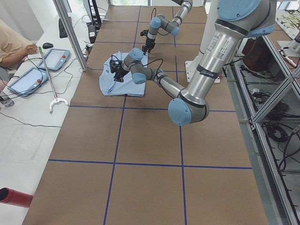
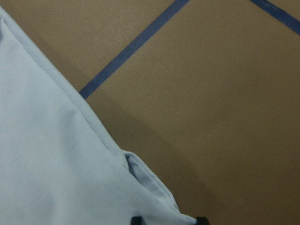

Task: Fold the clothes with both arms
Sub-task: 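Move the right gripper to the folded shirt's side edge and grasp it, then drag the shirt toward the robot with the right gripper while the left gripper withdraws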

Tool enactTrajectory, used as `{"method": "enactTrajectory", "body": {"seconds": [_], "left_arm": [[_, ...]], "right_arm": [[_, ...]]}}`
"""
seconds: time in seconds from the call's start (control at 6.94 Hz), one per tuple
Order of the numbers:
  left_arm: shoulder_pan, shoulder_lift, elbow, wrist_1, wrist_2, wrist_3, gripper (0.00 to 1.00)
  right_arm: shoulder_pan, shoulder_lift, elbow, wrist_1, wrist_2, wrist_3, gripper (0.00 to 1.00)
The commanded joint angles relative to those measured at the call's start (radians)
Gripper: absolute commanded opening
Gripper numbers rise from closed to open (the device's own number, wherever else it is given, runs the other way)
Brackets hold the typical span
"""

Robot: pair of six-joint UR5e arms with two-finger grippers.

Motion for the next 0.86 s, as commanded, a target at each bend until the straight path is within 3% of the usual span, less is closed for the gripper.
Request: {"method": "enactTrajectory", "body": {"seconds": [0.0,0.43,0.72], "left_arm": [[0.000,0.001,-0.008,0.000,0.000,0.000,0.29],[-0.002,0.004,-0.025,0.000,0.000,0.000,0.29],[-0.002,0.006,-0.062,0.003,-0.008,-0.009,0.29]], "right_arm": [[0.001,-0.007,0.003,0.000,0.005,-0.003,0.00],[0.003,-0.058,0.171,-0.016,0.088,0.005,0.00],[-0.115,-0.165,0.402,-0.178,0.140,0.048,0.00]]}}
